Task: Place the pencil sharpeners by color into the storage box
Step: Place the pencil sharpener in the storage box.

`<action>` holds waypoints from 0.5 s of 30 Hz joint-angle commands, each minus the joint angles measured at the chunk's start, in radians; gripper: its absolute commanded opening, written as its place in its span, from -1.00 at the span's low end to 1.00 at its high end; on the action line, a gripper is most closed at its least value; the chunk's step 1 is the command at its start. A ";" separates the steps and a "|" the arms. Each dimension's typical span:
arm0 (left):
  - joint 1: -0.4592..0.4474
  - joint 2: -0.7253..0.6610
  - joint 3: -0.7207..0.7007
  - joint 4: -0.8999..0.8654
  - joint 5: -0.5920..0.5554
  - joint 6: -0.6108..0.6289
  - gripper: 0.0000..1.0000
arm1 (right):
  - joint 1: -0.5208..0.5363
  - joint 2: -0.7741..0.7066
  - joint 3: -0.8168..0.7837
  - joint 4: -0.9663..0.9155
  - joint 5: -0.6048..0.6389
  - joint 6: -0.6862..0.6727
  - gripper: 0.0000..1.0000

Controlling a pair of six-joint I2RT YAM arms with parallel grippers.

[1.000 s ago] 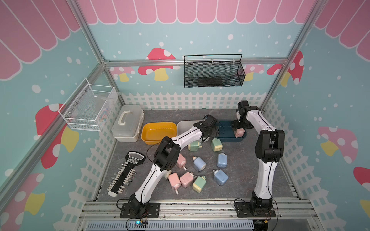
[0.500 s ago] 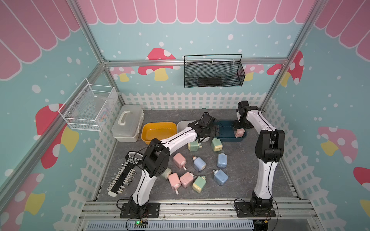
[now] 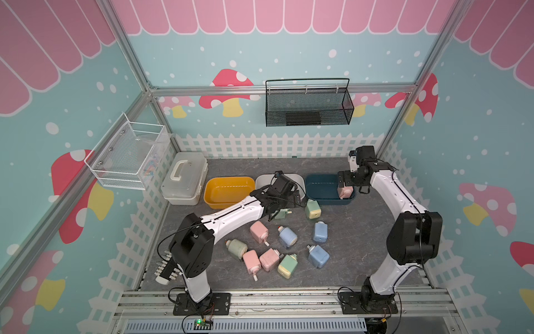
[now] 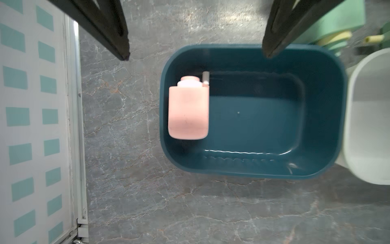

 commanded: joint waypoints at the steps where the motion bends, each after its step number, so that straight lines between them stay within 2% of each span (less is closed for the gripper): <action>1: 0.004 -0.088 -0.083 -0.009 -0.082 -0.102 0.98 | -0.001 -0.084 -0.101 0.154 -0.120 0.051 0.97; 10: 0.063 -0.226 -0.188 -0.170 -0.119 -0.183 0.98 | -0.001 -0.289 -0.331 0.341 -0.342 0.107 0.96; 15: 0.098 -0.237 -0.187 -0.332 -0.118 -0.431 0.98 | 0.000 -0.337 -0.371 0.332 -0.364 0.140 0.96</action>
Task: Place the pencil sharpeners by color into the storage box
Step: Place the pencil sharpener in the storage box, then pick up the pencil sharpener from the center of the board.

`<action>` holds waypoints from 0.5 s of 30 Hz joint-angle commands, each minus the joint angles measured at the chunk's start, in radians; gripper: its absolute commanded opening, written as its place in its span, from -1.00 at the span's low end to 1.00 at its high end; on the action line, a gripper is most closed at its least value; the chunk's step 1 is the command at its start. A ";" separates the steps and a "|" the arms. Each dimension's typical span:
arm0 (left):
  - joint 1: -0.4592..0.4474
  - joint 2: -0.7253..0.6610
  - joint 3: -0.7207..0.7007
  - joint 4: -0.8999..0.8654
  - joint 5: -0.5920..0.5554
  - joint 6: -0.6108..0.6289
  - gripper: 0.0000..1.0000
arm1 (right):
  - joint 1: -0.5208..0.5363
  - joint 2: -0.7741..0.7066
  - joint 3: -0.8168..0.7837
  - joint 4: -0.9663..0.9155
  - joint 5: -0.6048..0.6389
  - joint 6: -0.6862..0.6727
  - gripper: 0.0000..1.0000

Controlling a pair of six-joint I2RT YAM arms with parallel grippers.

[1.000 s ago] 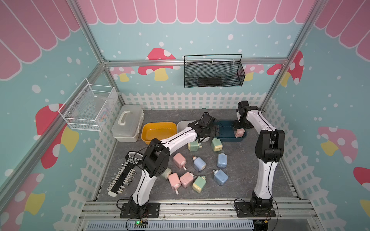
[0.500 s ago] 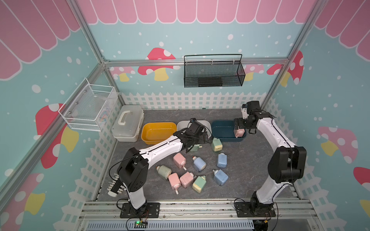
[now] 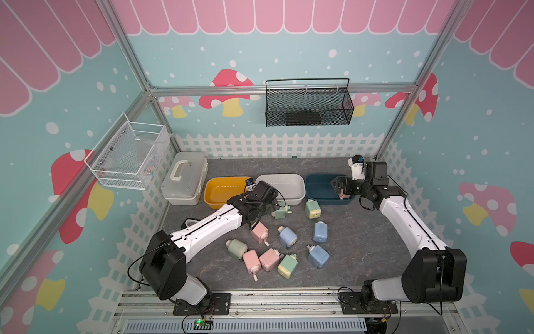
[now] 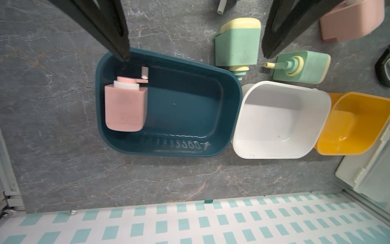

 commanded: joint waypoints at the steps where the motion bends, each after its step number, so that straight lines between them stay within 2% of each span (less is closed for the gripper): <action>1: 0.023 -0.013 -0.014 -0.149 0.006 -0.225 0.98 | -0.002 -0.042 -0.032 0.035 -0.053 0.042 0.96; 4: 0.050 0.003 -0.011 -0.188 0.084 -0.311 0.98 | -0.002 -0.070 -0.049 0.036 -0.073 0.051 0.95; 8: 0.079 0.027 -0.006 -0.225 0.084 -0.352 0.97 | -0.002 -0.094 -0.052 0.016 -0.075 0.044 0.95; 11: 0.122 0.056 -0.005 -0.226 0.183 -0.328 0.90 | -0.002 -0.105 -0.053 -0.003 -0.072 0.034 0.95; 15: 0.126 0.082 0.005 -0.227 0.229 -0.293 0.81 | -0.001 -0.113 -0.060 -0.013 -0.069 0.029 0.94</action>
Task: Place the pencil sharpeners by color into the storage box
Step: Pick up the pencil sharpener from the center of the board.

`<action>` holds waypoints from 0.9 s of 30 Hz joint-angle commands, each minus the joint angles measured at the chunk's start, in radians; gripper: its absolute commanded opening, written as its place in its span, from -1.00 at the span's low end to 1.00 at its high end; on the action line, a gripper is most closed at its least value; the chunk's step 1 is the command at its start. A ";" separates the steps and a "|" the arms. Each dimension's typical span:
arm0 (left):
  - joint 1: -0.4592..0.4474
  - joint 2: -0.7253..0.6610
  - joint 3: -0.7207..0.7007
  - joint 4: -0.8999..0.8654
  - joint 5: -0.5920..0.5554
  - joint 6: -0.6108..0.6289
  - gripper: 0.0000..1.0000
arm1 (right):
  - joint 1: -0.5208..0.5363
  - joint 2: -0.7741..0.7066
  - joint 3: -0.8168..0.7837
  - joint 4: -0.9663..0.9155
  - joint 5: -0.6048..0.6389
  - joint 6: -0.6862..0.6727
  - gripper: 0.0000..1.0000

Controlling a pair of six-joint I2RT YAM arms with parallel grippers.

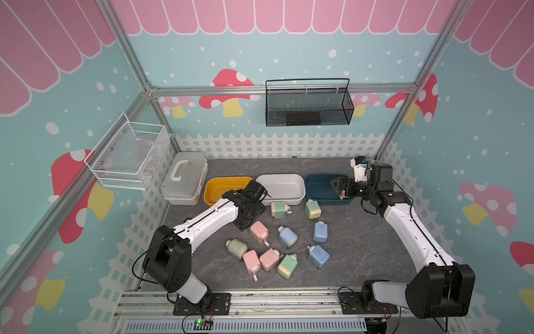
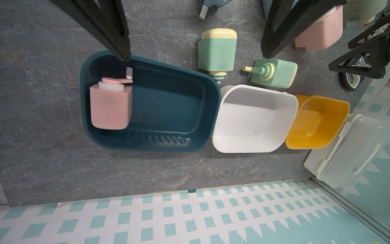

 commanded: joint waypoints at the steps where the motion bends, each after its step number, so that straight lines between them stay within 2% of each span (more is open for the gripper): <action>1: 0.000 0.021 0.006 -0.031 0.072 0.005 0.80 | -0.001 -0.019 -0.020 -0.019 -0.009 -0.004 0.94; 14: 0.002 0.091 0.009 -0.028 0.148 0.045 0.74 | 0.000 -0.003 -0.023 -0.013 -0.018 0.012 0.93; 21: 0.002 0.068 -0.031 -0.016 0.147 0.009 0.59 | 0.000 0.003 -0.022 -0.012 -0.014 0.012 0.93; 27: -0.006 0.054 -0.066 0.004 0.156 -0.017 0.58 | 0.001 0.012 -0.022 -0.011 -0.013 0.014 0.93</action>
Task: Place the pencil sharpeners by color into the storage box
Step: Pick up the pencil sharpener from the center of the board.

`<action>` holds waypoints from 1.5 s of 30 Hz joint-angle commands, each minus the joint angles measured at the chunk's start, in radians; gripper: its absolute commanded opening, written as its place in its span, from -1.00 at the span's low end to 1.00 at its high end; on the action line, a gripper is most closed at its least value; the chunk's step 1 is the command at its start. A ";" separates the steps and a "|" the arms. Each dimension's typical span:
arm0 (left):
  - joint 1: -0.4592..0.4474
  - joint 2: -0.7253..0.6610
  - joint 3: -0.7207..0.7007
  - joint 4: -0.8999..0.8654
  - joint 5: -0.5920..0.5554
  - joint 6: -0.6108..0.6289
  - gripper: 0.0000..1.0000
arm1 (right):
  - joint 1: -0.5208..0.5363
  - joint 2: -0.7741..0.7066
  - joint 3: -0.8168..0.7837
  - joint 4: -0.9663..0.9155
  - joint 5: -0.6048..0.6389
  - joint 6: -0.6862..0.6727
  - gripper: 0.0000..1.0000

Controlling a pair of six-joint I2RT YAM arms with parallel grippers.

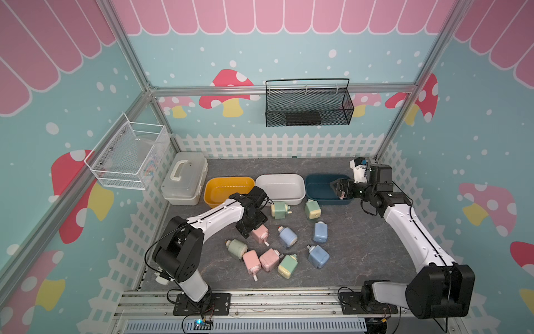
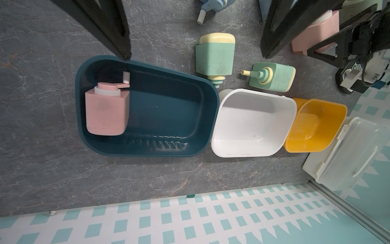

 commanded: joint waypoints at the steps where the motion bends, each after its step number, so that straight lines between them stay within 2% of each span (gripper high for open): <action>1: -0.004 -0.031 -0.017 0.010 0.010 -0.023 0.57 | 0.002 0.012 -0.011 -0.001 -0.002 0.007 0.93; 9: -0.005 -0.005 0.000 0.016 -0.002 -0.021 0.18 | 0.003 0.033 0.005 -0.001 -0.013 0.005 0.93; 13: -0.005 -0.001 0.007 0.021 -0.002 -0.024 -0.27 | 0.005 0.034 0.008 0.000 -0.017 -0.002 0.93; 18: 0.019 -0.043 -0.009 0.091 0.043 0.022 -0.47 | 0.010 0.019 -0.015 0.061 -0.088 -0.023 0.97; 21: 0.053 -0.084 -0.021 0.115 0.041 0.050 -1.00 | 0.018 -0.020 -0.081 0.192 -0.107 -0.012 0.97; 26: 0.059 -0.147 -0.011 0.114 0.009 0.049 -1.00 | 0.030 -0.061 -0.160 0.371 -0.223 -0.032 0.96; 30: 0.059 -0.198 -0.022 0.113 0.010 -0.092 -1.00 | 0.063 -0.077 -0.218 0.517 -0.355 -0.074 0.92; 33: 0.047 -0.213 0.017 0.116 0.005 -0.139 -1.00 | 0.126 -0.091 -0.245 0.564 -0.347 -0.162 0.88; 37: 0.021 -0.230 0.074 0.117 -0.051 -0.208 -1.00 | 0.229 -0.118 -0.293 0.618 -0.327 -0.367 0.79; 39: 0.010 -0.224 0.104 0.116 -0.060 -0.226 -1.00 | 0.264 -0.134 -0.335 0.680 -0.349 -0.439 0.81; 42: -0.010 -0.197 0.163 0.116 -0.042 -0.216 -1.00 | 0.303 -0.157 -0.376 0.747 -0.348 -0.489 0.84; 45: -0.030 -0.172 0.202 0.083 -0.041 -0.294 -1.00 | 0.323 -0.164 -0.388 0.765 -0.352 -0.541 0.85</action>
